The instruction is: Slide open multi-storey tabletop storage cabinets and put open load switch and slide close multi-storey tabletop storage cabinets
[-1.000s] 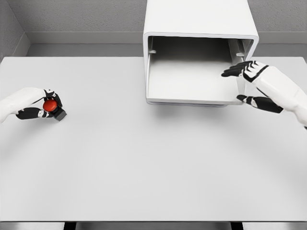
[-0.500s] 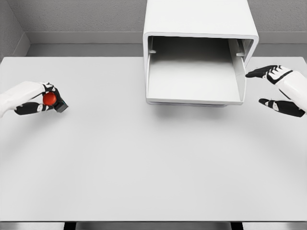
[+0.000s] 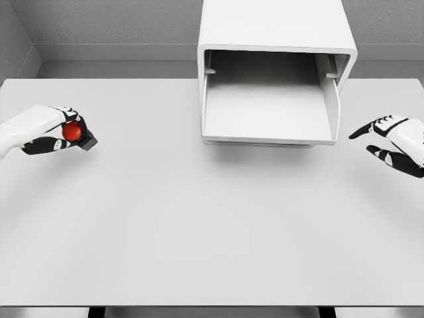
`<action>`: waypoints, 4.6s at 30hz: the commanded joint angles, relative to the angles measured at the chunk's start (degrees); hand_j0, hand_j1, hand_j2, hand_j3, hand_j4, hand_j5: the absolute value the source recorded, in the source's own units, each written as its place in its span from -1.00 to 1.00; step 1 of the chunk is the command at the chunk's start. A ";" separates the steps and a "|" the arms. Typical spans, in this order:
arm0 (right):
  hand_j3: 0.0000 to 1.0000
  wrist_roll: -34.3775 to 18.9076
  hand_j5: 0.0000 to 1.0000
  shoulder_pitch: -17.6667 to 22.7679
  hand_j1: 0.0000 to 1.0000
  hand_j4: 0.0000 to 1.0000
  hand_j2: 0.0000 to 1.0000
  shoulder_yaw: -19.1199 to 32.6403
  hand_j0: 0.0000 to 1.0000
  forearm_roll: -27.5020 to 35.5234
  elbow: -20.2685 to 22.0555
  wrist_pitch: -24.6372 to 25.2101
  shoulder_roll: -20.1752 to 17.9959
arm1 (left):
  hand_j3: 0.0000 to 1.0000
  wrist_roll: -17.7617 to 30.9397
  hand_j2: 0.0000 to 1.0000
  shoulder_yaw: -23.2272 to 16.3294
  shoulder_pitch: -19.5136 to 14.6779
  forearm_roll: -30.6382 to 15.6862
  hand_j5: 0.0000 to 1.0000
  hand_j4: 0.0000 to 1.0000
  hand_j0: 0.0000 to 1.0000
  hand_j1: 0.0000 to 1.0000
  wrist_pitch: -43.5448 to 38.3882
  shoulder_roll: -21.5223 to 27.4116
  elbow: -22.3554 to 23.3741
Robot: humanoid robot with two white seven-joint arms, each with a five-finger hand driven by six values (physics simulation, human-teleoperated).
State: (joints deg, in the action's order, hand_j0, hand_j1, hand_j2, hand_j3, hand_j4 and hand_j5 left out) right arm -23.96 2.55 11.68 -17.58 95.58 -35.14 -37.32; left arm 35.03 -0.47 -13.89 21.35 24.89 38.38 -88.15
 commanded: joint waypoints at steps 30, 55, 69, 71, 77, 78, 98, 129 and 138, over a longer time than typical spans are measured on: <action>0.23 -0.12 0.23 5.63 0.23 0.23 0.23 -0.08 0.23 -3.25 1.54 0.14 2.08 | -0.31 -0.03 -0.31 -2.61 -0.88 -0.34 -0.31 -0.31 -0.31 -0.31 -0.19 -2.70 -11.96; 0.24 -0.03 0.24 5.63 0.24 0.24 0.24 -0.35 0.24 -3.69 2.68 0.14 2.78 | -0.32 -0.03 -0.32 -9.20 -8.35 -0.26 -0.32 -0.32 -0.32 -0.32 -0.28 -9.11 -14.95; 0.24 -0.03 0.24 5.63 0.24 0.24 0.24 -0.35 0.24 -3.69 3.30 0.14 2.78 | -0.33 -0.03 -0.33 -12.37 -12.57 -0.26 -0.33 -0.33 -0.33 -0.33 -0.11 -12.28 -14.95; 0.24 -0.03 0.24 5.63 0.24 0.24 0.24 -0.35 0.24 -3.69 3.30 0.14 2.78 | -0.33 -0.03 -0.33 -12.54 -12.92 -0.08 -0.33 -0.33 -0.33 -0.33 -0.11 -13.95 -14.95; 0.24 -0.03 0.24 5.71 0.24 0.24 0.24 -0.35 0.24 -3.69 3.39 0.14 2.78 | -0.33 -0.03 -0.33 -13.51 -14.06 -0.17 -0.33 -0.33 -0.33 -0.33 -0.02 -15.71 -14.95; 0.24 0.06 0.24 5.63 0.24 0.24 0.24 -0.35 0.24 -3.69 3.39 0.14 2.78 | -0.33 -0.03 -0.33 -13.86 -14.15 -0.08 -0.33 -0.33 -0.33 -0.33 -0.02 -16.50 -14.95; 0.25 0.06 0.25 5.63 0.25 0.25 0.25 -1.49 0.25 -3.69 3.48 0.14 3.04 | -0.33 -0.03 -0.33 -22.03 -21.27 5.10 -0.33 -0.33 -0.33 -0.33 -0.63 -26.60 -12.58; 0.25 -0.03 0.25 5.63 0.25 0.25 0.25 -2.63 0.25 -3.95 4.53 0.14 4.71 | 0.28 -0.03 0.28 -24.50 -28.39 11.35 0.28 0.28 0.28 0.28 -0.46 -35.57 0.17; 0.24 -0.03 0.24 5.63 0.24 0.24 0.24 -3.07 0.24 -4.04 5.23 0.14 5.07 | 0.31 -0.03 0.31 -24.23 -28.39 11.35 0.31 0.31 0.31 0.31 -0.55 -35.40 2.54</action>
State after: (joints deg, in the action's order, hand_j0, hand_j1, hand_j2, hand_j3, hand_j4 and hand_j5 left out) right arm -24.02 8.17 8.65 -22.05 100.74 -35.12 -32.25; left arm 35.04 -24.83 -42.28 32.90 24.50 2.92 -86.34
